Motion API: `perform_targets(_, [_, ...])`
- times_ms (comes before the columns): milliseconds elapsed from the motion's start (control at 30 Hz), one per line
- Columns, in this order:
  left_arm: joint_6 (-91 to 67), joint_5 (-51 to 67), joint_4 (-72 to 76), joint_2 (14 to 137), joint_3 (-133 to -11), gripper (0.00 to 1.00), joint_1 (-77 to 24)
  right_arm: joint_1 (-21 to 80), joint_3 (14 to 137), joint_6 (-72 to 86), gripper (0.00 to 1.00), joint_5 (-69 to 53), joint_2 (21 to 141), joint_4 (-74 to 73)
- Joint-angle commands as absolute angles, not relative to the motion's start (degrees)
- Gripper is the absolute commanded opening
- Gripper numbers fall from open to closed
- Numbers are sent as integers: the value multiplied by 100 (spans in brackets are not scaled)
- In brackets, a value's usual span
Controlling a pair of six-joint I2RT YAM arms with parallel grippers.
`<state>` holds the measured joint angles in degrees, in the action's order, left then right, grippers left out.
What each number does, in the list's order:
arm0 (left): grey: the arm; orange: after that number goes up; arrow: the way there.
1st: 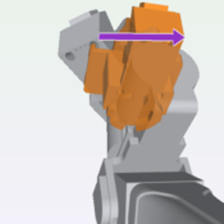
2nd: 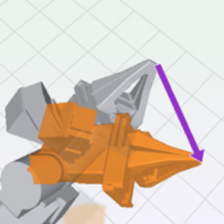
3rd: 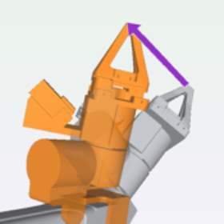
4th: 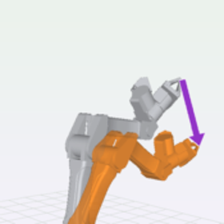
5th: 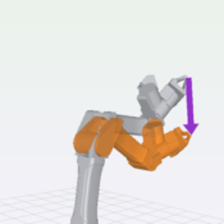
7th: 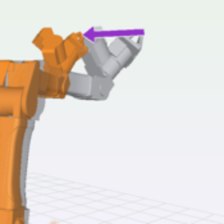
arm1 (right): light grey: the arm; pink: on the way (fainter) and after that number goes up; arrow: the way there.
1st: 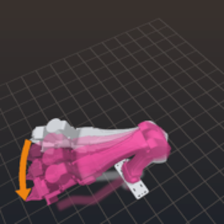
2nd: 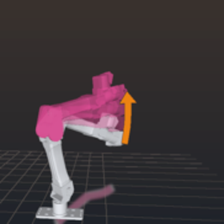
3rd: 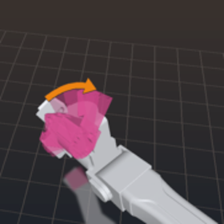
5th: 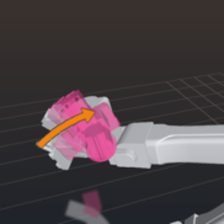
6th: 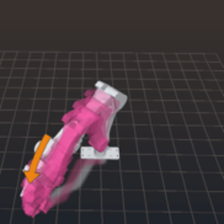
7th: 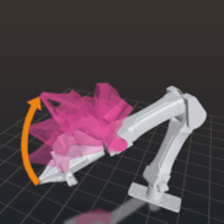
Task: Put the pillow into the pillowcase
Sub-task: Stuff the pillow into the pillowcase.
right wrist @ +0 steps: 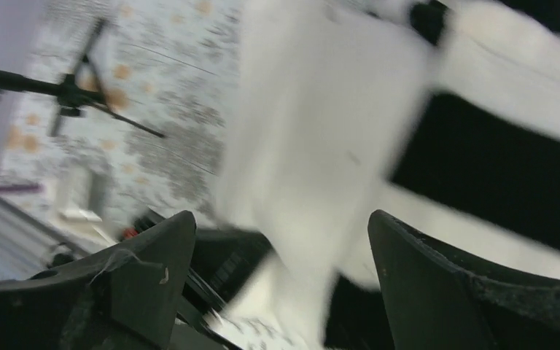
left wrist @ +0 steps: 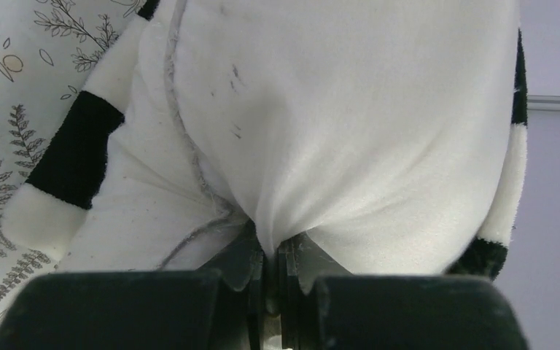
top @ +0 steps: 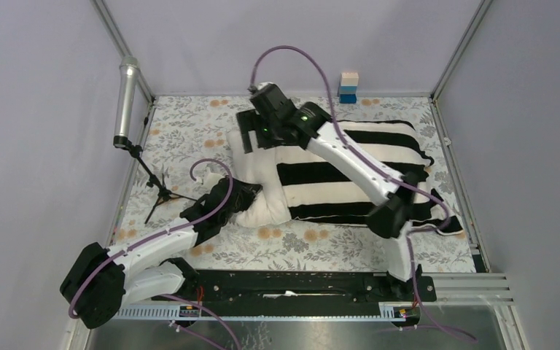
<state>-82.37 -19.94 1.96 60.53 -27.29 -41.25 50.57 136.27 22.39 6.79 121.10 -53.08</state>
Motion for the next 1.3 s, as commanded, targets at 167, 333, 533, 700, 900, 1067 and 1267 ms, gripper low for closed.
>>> perform_targets(167, [-8059, -734, 70, 6627, -3035, 0, -2972, 4645, 8165, 3346, 91, 3572, 7570, -3957])
perform_targets(333, [-7964, -349, 107, 6573, -2966, 0, -2593, 3923, 6255, 3875, 78, 3739, 6211, -3832])
perform_targets(533, [-7954, -172, 211, 6553, -2827, 0, -2490, 3890, 6070, 3592, 85, 3379, 6415, -3214])
perform_targets(700, [-7982, -158, 212, 6511, -2799, 0, -2487, 3887, 6336, 3588, 61, 3619, 6960, -3328])
perform_targets(900, [-7937, -146, 196, 6532, -2830, 0, -2487, 3797, 6406, 3530, 22, 3865, 7091, -3514])
perform_targets(1067, [-7910, -110, 272, 6640, -2841, 0, -2495, 3843, 6644, 3274, 0, 2713, 7172, -3078])
perform_targets(1267, [-7912, -425, 420, 6840, -3155, 0, -3138, 5020, 7538, 3320, 0, 1761, 8093, -2385])
